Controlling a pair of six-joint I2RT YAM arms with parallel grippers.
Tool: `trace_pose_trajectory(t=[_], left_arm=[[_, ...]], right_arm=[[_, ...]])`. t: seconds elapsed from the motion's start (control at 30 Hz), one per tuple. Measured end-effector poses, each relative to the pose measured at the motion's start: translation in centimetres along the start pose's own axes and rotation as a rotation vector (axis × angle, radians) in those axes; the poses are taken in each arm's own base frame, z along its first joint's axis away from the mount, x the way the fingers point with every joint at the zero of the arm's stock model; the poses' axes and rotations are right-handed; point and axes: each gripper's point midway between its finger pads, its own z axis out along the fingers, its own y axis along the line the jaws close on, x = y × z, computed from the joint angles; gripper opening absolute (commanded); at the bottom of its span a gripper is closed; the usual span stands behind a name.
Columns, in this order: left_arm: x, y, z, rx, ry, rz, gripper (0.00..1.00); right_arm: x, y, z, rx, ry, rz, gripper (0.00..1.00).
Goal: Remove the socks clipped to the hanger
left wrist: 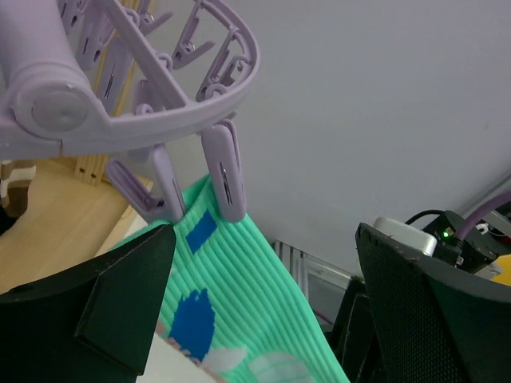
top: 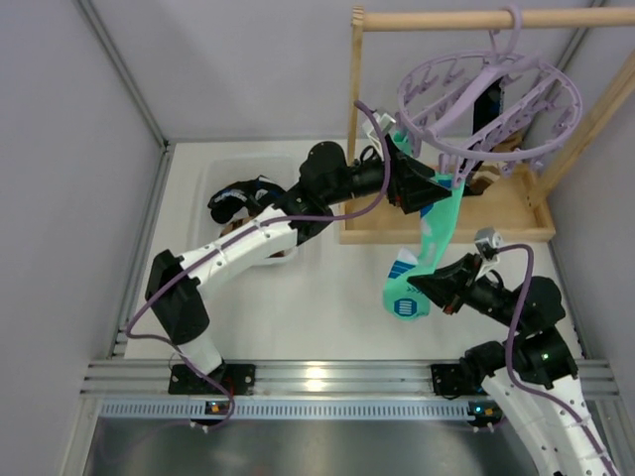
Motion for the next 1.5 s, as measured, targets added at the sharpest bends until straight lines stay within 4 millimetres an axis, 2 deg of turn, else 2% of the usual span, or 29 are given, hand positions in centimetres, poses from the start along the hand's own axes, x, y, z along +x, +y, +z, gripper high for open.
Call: trace_pose_trajectory(t=[0.23, 0.6, 0.8, 1.07, 1.33, 1.5], left_arm=[[-0.2, 1.4, 1.2, -0.017, -0.022, 0.007, 0.95], [0.0, 2.7, 1.6, -0.051, -0.037, 0.018, 0.96], [0.0, 3.9, 2.8, -0.066, -0.048, 0.019, 0.95], [0.5, 5.4, 3.8, -0.082, -0.047, 0.015, 0.86], [-1.2, 5.0, 4.6, -0.068, -0.085, 0.036, 0.81], [-0.7, 5.7, 5.2, -0.071, -0.08, 0.026, 0.71]], right_arm=[[0.5, 1.1, -0.2, -0.056, 0.034, 0.03, 0.0], [0.1, 1.8, -0.7, -0.065, 0.051, -0.011, 0.0], [-0.5, 2.7, -1.2, -0.082, 0.058, -0.047, 0.0], [-0.4, 2.9, -1.3, -0.091, 0.067, -0.058, 0.0], [-0.2, 3.1, -1.4, -0.108, 0.076, -0.067, 0.0], [-0.1, 3.2, -1.4, -0.117, 0.08, -0.073, 0.0]])
